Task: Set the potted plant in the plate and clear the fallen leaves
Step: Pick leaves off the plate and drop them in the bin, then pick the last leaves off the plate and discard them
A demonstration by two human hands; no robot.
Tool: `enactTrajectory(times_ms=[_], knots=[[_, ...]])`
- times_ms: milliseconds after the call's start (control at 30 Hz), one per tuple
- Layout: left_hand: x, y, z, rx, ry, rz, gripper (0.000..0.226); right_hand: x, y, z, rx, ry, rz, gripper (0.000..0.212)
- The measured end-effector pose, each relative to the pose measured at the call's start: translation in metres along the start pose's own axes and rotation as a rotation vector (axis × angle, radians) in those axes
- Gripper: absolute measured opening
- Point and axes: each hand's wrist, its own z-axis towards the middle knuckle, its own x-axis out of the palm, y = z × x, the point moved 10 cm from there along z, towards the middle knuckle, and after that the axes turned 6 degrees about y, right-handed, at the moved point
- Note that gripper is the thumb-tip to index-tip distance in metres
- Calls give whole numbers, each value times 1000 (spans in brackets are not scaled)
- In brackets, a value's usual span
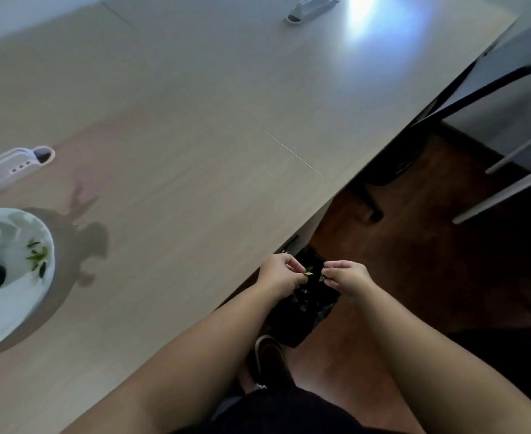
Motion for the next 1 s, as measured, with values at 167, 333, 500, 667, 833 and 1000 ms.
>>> enactTrajectory(times_ms=[167, 333, 500, 667, 833, 1000], knots=[[6, -2, 22, -40, -14, 91, 15, -10, -11, 19, 26, -51, -13, 14], [24, 5, 36, -34, 12, 189, 27, -23, -21, 31, 63, -108, -38, 16], [25, 3, 36, -15, -2, 161, 25, -35, -15, 33, 28, -120, -56, 27], [7, -11, 29, 42, -53, 30, 21, -39, -2, 21, -3, -152, -20, 26], [-35, -27, 9, 147, -151, -88, 19, 2, 27, 6, -87, -48, -61, 29], [-109, -14, -22, 165, -313, -207, 19, 88, 74, -17, -260, 91, -117, 27]])
